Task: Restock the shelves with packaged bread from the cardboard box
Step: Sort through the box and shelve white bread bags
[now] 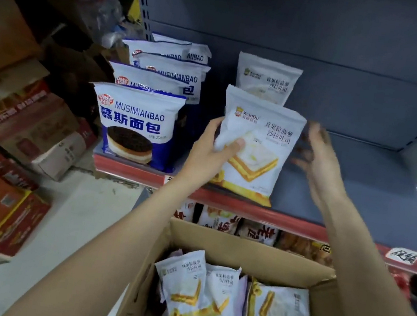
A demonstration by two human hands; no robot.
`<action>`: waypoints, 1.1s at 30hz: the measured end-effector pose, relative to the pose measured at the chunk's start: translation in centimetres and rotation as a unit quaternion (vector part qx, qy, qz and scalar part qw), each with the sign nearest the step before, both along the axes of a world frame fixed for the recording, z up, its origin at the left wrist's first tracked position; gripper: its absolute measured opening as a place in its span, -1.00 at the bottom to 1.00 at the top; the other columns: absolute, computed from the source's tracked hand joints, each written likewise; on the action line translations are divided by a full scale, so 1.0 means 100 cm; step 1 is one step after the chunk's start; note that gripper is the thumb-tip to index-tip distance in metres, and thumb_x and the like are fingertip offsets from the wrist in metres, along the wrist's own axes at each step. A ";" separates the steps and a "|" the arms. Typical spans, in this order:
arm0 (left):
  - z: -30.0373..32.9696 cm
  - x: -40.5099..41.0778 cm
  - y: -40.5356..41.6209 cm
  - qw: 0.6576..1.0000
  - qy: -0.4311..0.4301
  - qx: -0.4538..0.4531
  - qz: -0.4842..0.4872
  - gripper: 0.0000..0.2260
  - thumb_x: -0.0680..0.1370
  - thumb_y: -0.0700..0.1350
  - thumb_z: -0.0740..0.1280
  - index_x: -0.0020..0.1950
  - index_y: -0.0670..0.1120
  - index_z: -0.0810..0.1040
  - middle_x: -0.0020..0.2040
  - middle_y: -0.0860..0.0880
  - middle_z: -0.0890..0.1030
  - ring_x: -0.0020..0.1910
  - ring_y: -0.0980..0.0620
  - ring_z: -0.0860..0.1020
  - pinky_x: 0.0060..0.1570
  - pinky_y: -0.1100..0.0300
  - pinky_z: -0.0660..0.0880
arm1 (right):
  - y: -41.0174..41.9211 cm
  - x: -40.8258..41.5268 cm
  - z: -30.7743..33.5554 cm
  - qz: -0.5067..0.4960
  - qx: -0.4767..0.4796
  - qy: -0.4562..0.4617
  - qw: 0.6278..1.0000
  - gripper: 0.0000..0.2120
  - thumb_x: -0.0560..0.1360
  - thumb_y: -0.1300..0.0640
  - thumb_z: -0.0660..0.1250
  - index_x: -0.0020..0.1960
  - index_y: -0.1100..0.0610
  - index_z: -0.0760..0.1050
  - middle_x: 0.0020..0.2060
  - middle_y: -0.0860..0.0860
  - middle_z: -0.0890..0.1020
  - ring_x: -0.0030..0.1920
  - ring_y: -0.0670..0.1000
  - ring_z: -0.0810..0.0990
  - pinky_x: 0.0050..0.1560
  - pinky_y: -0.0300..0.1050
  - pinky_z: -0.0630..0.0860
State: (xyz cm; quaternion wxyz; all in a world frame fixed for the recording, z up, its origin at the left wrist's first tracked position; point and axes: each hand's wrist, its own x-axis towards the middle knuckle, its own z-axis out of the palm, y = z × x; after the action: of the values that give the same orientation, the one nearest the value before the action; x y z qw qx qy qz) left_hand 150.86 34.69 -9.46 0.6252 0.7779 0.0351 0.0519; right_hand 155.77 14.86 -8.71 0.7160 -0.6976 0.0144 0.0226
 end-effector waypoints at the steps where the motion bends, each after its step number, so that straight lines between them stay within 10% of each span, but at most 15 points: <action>1: 0.002 0.010 -0.003 1.000 0.004 -0.018 -0.004 -0.56 0.54 -0.05 0.34 0.38 -0.02 0.31 0.16 0.07 0.54 0.13 0.10 0.54 0.11 0.19 0.50 | -0.001 -0.015 0.000 0.032 -0.034 -0.006 0.999 -0.55 0.56 -0.05 0.23 0.39 0.02 0.25 0.11 -0.05 0.58 0.05 -0.09 0.60 -0.13 -0.29 0.50; 6: 0.004 0.053 -0.009 0.994 -0.039 0.086 0.061 -0.46 0.53 -0.02 0.35 0.46 -0.08 0.27 0.20 -0.03 0.56 0.14 -0.01 0.56 0.05 0.15 0.50 | 0.019 -0.008 -0.001 0.041 -0.113 -0.036 0.992 -0.26 0.41 0.26 0.46 0.45 0.04 0.13 -0.03 0.00 0.64 -0.10 -0.13 0.65 -0.14 -0.24 0.59; 12: -0.016 0.072 -0.001 0.973 -0.037 0.218 0.062 -0.27 0.46 -0.08 0.35 0.53 -0.15 0.06 0.44 -0.24 0.26 0.40 -0.25 0.26 0.32 -0.14 0.33 | 0.071 0.054 -0.011 -0.036 -0.166 -0.088 0.982 -0.34 0.41 0.24 0.44 0.39 0.01 0.20 0.18 -0.01 0.53 0.13 0.01 0.53 0.03 -0.12 0.50; 18: -0.025 0.065 0.004 0.967 0.065 0.246 -0.014 -0.38 0.57 -0.15 0.23 0.56 -0.09 -0.02 0.51 -0.17 0.19 0.45 -0.16 0.22 0.37 0.11 0.26 | 0.074 0.060 -0.033 -0.043 -0.404 -0.076 0.910 -0.33 0.44 0.05 0.42 0.42 0.17 0.17 0.29 0.15 0.37 0.29 0.16 0.37 0.11 -0.02 0.39; 25: -0.012 -0.011 -0.014 0.980 -0.022 0.197 -0.030 -0.68 0.58 -0.13 0.24 0.34 -0.04 0.44 0.31 0.01 0.49 0.31 0.08 0.41 0.22 0.30 0.29 | 0.020 -0.052 -0.044 -0.040 -0.473 -0.326 0.817 -0.64 0.53 0.09 0.26 0.31 0.13 0.41 0.07 0.08 0.56 0.15 0.13 0.42 0.20 0.02 0.34; 29: -0.027 -0.082 -0.023 0.950 -0.135 0.280 -0.012 -0.81 0.57 -0.05 0.25 0.13 0.01 0.57 0.02 0.11 0.64 0.03 0.16 0.55 0.01 0.25 0.41 | 0.000 -0.130 -0.057 -0.068 -0.504 -0.427 0.747 -0.84 0.52 0.16 0.27 0.05 0.16 0.56 -0.20 0.05 0.63 -0.09 0.10 0.51 -0.04 -0.03 0.39; 33: -0.086 -0.136 -0.015 0.920 -0.116 0.364 -0.089 -0.82 0.56 -0.02 0.24 0.08 0.02 0.60 -0.13 0.09 0.65 -0.16 0.14 0.58 -0.20 0.17 0.51 | -0.020 -0.181 -0.098 0.011 -0.521 -0.330 0.787 -0.83 0.48 0.16 0.24 -0.01 0.13 0.58 -0.37 0.00 0.60 -0.43 0.03 0.56 -0.48 -0.20 0.39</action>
State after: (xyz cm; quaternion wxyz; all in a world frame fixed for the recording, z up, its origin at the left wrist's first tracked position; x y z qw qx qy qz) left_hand 137.29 33.18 -18.09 0.3008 0.9403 -0.1282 0.0947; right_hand 137.63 12.87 -18.47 0.2047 -0.9296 -0.2211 -0.2121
